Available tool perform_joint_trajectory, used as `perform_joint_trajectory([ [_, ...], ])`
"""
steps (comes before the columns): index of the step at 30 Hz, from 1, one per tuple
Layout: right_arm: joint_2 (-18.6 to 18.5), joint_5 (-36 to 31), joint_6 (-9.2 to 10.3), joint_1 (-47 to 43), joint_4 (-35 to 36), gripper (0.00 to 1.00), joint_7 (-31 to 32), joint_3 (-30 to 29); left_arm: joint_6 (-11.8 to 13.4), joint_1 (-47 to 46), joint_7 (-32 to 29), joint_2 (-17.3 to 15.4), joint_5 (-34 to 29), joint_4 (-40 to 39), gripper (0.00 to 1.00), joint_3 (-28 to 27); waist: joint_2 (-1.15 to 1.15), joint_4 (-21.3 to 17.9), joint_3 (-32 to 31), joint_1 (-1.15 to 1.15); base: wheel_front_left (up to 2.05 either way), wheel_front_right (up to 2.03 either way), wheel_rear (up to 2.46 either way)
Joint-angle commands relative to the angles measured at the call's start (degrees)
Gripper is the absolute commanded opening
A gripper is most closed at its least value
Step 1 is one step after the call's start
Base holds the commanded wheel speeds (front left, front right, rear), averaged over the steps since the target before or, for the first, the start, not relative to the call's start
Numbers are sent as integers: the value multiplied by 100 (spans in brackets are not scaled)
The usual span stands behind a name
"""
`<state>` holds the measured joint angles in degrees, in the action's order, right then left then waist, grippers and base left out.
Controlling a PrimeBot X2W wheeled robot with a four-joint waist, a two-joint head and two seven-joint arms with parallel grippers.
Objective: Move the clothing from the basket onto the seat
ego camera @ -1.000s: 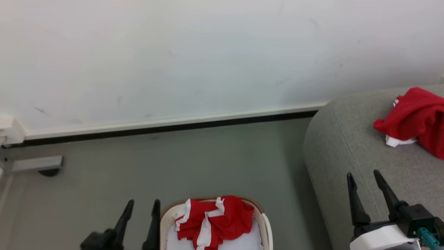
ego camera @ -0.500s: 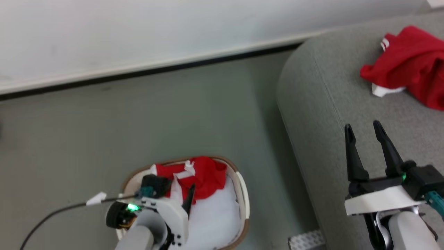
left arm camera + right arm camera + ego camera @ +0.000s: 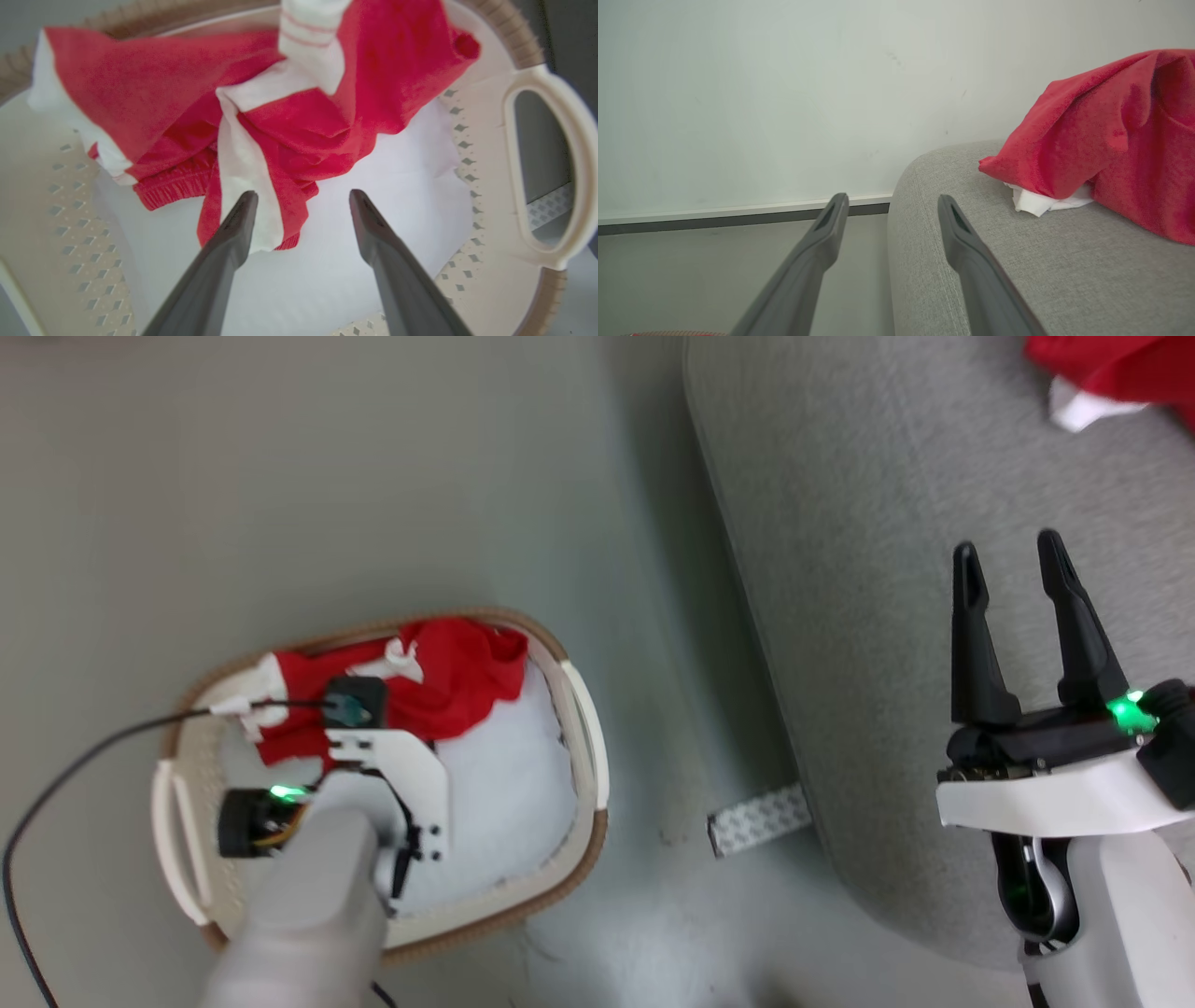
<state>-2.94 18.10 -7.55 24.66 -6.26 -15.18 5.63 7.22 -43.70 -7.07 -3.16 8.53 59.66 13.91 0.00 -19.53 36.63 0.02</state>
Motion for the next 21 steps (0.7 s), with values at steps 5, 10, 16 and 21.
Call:
perform_joint_trajectory([
  [5, 0, 161, 13, 249, 345, 100, 4, 174, 242, -508, -20, -314, -188, 481, 100, 84, 0, -175, 901, -2, 0, 0, 0],
  [10, 1, 181, 12, 260, 565, 100, 4, 221, 368, -838, 47, -467, -275, 793, 100, 158, 0, -152, 1189, -2, 0, 0, 0],
  [16, 0, 136, 12, 130, 529, 100, 4, 183, 133, -986, 87, -429, -244, 1088, 0, 272, 0, -136, 1249, -2, 0, 0, 0],
  [21, 1, 228, 12, 40, 409, 100, 5, 125, -47, -949, 662, -275, -87, 1023, 0, 257, 0, -19, 998, -2, 0, 0, 0],
])
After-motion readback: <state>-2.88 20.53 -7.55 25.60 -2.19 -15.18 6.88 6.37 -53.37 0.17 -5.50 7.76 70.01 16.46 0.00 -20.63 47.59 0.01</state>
